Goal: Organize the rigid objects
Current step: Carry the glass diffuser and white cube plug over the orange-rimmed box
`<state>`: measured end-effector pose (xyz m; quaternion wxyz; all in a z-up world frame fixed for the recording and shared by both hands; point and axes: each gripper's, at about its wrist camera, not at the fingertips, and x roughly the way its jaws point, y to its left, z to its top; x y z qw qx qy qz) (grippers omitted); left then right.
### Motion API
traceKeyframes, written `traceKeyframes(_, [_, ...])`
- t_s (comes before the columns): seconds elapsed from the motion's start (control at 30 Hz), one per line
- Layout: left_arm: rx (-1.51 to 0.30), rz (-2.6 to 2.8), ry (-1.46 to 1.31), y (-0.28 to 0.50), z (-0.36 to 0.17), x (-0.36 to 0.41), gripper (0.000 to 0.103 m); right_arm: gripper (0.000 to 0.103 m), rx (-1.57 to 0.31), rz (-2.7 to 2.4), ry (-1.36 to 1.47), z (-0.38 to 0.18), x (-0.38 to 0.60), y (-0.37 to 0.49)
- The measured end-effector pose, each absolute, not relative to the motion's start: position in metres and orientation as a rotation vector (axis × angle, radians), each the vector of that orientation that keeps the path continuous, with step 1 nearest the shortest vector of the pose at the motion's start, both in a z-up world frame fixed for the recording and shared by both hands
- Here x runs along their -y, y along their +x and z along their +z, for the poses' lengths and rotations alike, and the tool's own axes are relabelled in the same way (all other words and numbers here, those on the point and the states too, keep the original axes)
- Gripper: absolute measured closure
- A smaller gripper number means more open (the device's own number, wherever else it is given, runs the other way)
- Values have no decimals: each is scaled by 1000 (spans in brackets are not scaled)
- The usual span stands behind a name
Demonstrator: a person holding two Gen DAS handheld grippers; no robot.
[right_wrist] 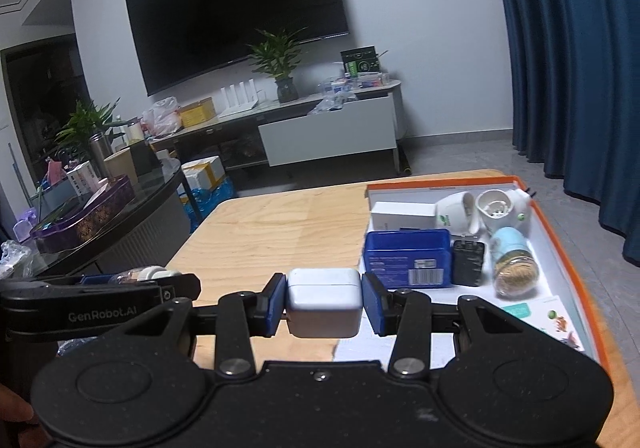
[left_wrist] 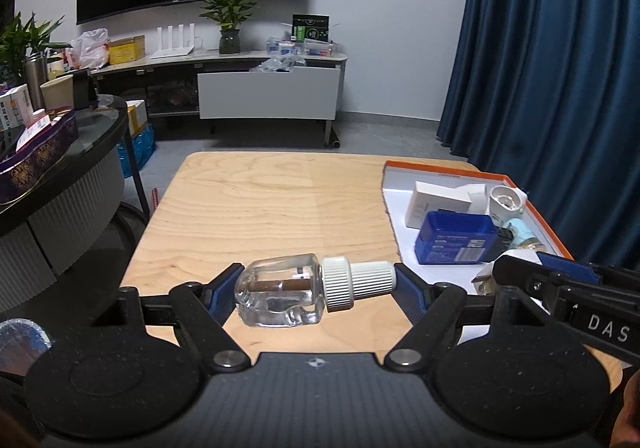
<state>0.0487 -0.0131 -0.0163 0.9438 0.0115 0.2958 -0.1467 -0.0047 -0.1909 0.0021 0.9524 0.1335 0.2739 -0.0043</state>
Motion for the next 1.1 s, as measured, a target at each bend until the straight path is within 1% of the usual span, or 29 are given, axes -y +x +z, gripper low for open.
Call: traceKeyframes(1.1, [-576, -457, 57, 40, -8, 66, 23, 52, -502, -167, 304, 8, 242, -32])
